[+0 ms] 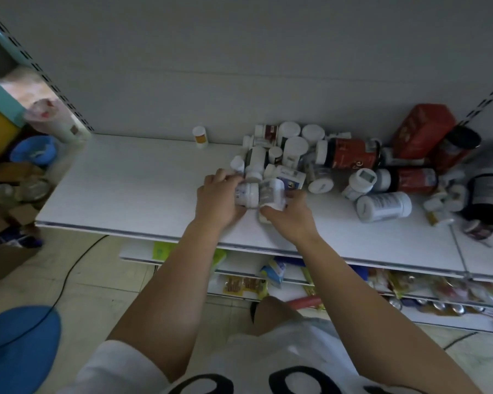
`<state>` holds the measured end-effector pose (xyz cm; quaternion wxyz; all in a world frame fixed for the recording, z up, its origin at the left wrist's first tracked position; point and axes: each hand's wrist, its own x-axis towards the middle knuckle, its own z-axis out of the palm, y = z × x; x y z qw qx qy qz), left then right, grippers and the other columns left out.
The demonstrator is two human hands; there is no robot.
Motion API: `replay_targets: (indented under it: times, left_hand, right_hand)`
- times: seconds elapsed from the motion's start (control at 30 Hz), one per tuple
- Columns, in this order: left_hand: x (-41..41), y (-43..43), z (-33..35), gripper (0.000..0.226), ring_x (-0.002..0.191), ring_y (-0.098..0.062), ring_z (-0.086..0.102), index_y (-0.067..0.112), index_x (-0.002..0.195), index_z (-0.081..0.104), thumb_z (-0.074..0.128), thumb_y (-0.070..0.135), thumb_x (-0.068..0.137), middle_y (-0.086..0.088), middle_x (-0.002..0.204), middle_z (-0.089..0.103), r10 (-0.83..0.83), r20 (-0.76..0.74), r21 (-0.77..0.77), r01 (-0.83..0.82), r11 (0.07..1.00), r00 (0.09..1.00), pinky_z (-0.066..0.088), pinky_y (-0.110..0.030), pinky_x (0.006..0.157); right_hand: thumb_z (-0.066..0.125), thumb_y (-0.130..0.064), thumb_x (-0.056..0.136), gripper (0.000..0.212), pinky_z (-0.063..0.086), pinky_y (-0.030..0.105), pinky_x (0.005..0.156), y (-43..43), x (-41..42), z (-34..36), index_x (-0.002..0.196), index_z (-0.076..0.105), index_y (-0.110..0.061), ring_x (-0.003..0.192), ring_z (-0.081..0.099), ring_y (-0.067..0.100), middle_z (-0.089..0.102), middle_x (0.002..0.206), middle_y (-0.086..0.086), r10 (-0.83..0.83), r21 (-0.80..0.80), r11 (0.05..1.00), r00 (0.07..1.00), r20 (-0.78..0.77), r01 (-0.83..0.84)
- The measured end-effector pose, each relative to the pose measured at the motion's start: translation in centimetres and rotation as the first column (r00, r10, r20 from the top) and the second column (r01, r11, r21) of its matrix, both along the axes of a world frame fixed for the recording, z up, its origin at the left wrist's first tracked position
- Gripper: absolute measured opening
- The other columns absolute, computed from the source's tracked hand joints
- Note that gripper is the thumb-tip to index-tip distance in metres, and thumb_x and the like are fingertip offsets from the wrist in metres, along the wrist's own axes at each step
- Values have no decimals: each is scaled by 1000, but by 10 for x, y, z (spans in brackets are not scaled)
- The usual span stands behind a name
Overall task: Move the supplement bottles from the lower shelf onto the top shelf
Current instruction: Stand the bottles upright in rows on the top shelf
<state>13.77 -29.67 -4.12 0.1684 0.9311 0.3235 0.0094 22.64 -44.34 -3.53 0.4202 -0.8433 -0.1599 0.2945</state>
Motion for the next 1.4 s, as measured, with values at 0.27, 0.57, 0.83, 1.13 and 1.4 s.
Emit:
replay_targets:
  times: [0.27,0.57,0.83,1.13,1.4]
  left_hand:
    - [-27,-17,47,61,89,-20,68,8,121,50,77,40,76,-6,100,65,595,217,-824,-181,537,774,56,-33,73]
    - [-78,-61,129,25,63,-18,66,13,108,61,45,28,98,-8,81,72,729,262,-964,205,169,632,52,-31,64]
    - [-146,-117,188,26,65,-20,67,8,109,61,47,27,98,-7,75,70,698,397,-912,339,229,596,57,-32,66]
    - [-172,-174,255,59,75,-23,66,5,123,56,67,33,72,-10,88,67,531,585,-809,490,326,613,55,-38,73]
    - [-132,-207,341,44,78,-18,68,20,105,61,70,38,66,-3,88,70,196,807,-558,613,559,556,58,-34,66]
  right_hand:
    - [58,-25,92,22,40,21,55,-30,8,37,111,58,-13,78,56,16,64,100,7,-231,476,669,769,-597,571]
    - [59,-51,90,39,30,11,31,-58,-32,110,109,57,-18,43,43,3,57,72,1,-52,416,634,572,-818,652]
    - [66,-18,86,6,31,14,43,-115,-106,175,82,66,-22,49,40,4,60,70,-6,75,616,645,765,-640,452]
    - [60,-18,82,11,52,36,78,-184,-154,255,91,66,-21,78,66,15,69,81,-2,197,878,419,921,-337,232]
    - [55,-29,74,21,56,31,58,-240,-115,335,82,73,-22,67,67,16,67,73,0,148,906,421,982,-115,43]
